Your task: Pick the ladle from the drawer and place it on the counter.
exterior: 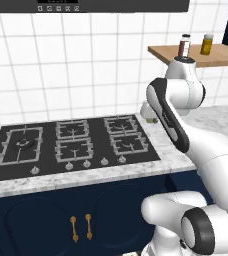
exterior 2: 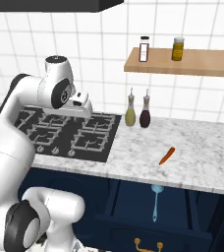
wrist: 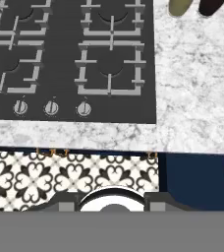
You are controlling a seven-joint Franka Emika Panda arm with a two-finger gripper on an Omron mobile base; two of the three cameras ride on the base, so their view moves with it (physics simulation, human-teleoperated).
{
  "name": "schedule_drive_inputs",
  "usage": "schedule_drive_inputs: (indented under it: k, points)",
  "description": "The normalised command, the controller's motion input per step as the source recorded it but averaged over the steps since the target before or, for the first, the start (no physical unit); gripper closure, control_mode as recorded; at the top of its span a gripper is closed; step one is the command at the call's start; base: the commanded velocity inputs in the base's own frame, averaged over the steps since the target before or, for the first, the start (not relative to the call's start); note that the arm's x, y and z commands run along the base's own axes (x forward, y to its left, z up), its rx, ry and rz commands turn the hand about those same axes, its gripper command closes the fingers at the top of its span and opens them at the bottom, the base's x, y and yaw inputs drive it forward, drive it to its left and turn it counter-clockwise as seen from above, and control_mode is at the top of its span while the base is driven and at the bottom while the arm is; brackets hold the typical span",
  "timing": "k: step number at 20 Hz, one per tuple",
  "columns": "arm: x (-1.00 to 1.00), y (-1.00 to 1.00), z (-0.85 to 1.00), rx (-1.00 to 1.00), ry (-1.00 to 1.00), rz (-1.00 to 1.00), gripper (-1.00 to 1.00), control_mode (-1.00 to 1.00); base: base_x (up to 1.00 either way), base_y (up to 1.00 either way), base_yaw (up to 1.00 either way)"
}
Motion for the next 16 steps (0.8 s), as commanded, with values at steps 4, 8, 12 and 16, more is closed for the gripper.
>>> schedule_drive_inputs:
  k: [4, 8, 12, 16]
  points:
    - [-0.29, -0.09, 0.0, 0.0, -0.04, -0.01, -1.0, -1.0, 0.0, 0.0, 0.0]
    - [-0.47, -0.97, -0.02, 0.0, 0.0, 0.0, -1.0, -1.0, 0.0, 0.0, 0.0]
    - [-0.34, -1.0, -0.03, 0.0, 0.05, -0.07, -1.0, -1.0, 0.0, 0.0, 0.0]
    - [-0.07, -0.88, -0.03, 0.0, 0.02, -0.07, -1.0, -1.0, 0.0, 0.0, 0.0]
